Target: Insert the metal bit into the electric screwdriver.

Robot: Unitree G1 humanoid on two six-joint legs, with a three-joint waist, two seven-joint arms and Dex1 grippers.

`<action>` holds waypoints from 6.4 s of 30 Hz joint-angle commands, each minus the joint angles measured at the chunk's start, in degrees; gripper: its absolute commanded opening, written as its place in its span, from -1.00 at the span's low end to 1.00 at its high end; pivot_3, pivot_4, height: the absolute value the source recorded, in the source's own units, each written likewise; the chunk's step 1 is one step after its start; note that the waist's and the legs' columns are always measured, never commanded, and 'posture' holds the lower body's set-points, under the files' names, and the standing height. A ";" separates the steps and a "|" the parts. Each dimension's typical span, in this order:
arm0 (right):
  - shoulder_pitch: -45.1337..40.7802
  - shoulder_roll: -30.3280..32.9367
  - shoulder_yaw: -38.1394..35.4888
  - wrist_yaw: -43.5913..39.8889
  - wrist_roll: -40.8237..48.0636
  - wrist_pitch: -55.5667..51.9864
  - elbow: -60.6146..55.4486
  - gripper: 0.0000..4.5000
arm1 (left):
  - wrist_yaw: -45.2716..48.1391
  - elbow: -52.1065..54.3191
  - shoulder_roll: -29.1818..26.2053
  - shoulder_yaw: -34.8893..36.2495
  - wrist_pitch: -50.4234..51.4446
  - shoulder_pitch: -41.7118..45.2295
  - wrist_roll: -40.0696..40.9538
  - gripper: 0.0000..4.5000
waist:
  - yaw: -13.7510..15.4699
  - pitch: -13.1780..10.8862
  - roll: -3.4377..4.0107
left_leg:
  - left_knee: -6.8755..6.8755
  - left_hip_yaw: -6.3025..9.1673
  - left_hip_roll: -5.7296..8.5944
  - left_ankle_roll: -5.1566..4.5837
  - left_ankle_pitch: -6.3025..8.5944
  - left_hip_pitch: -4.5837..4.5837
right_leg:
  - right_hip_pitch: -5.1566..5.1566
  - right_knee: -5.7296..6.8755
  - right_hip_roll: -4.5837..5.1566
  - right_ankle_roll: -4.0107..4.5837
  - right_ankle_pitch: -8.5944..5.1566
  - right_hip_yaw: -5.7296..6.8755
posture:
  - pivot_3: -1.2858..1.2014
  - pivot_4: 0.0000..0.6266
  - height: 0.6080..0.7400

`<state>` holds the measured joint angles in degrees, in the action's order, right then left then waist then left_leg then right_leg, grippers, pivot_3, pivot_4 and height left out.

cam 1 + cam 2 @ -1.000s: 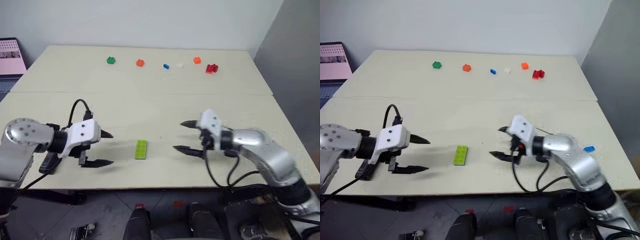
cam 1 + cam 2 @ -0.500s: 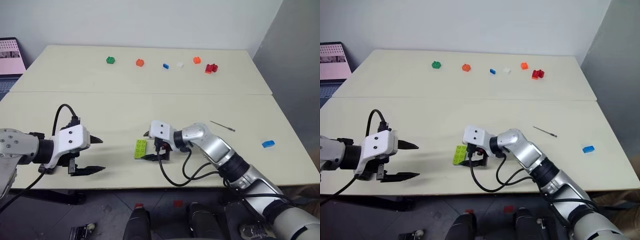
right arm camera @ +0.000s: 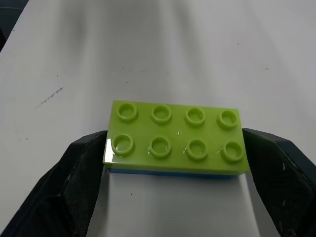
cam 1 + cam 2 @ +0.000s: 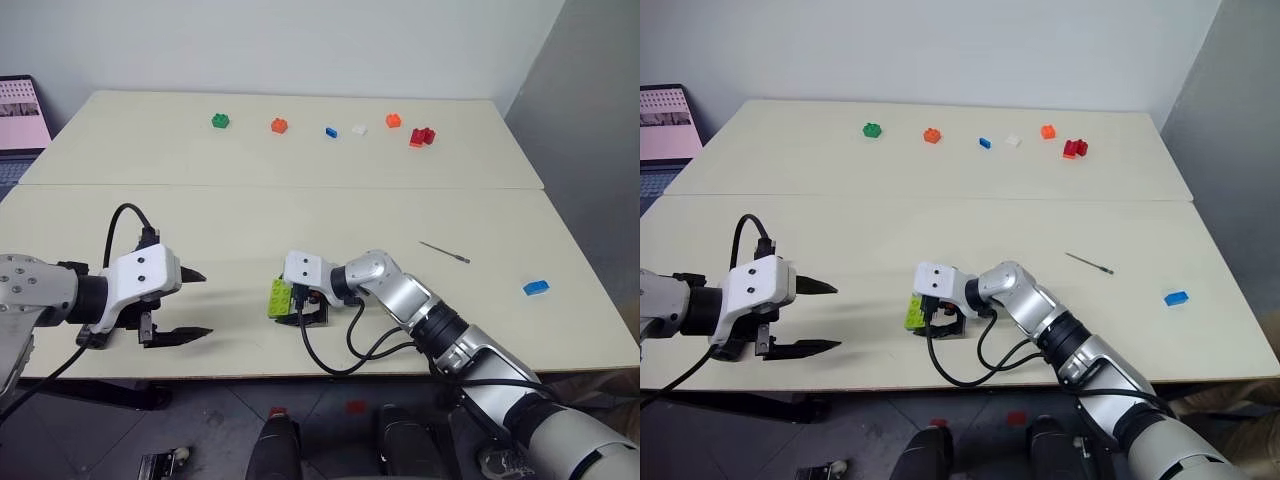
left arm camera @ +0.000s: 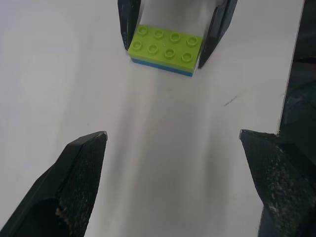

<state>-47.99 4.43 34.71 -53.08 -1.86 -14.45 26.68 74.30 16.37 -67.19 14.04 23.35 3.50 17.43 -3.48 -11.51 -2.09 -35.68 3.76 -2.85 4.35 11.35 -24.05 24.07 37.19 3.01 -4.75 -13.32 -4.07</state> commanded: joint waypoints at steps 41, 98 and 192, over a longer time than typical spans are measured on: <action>24.10 29.64 -51.93 25.67 6.62 -25.44 -24.81 0.55 | -7.63 -2.53 33.00 -24.11 -0.01 30.37 7.58 1.00 | 1.19 0.02 -0.01 | -0.25 0.03 0.09 -0.01 -0.01 0.16 | -0.47 -0.18 0.01 -0.10 0.06 -0.09 | 0.03 -0.52 1.00; 25.08 44.08 -40.37 -7.42 28.18 -14.65 -44.85 0.98 | -34.07 1.72 15.77 -0.65 24.81 20.81 2.08 1.00 | 0.02 -0.06 0.11 | -0.21 0.13 0.11 -0.01 0.00 0.20 | -0.55 -0.24 0.02 -0.17 0.04 -0.06 | 0.03 -0.52 1.00; 9.50 32.42 -24.72 -22.20 30.33 -10.57 -44.17 1.00 | -19.66 -75.88 15.18 -25.37 25.66 60.15 -23.14 -0.27 | 0.39 -0.07 0.01 | -0.14 0.26 0.11 0.01 0.00 -0.02 | -0.33 -0.08 -0.01 -0.51 0.22 0.13 | 0.03 -0.52 1.00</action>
<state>-38.64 36.11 11.38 -75.50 28.23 -25.93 -16.37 52.77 -63.15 -51.33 -11.60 49.85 62.60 -5.66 -3.10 -11.58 -2.09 -35.83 4.02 -2.75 4.37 11.34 -24.09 23.75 37.10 3.00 -5.26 -13.10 -3.95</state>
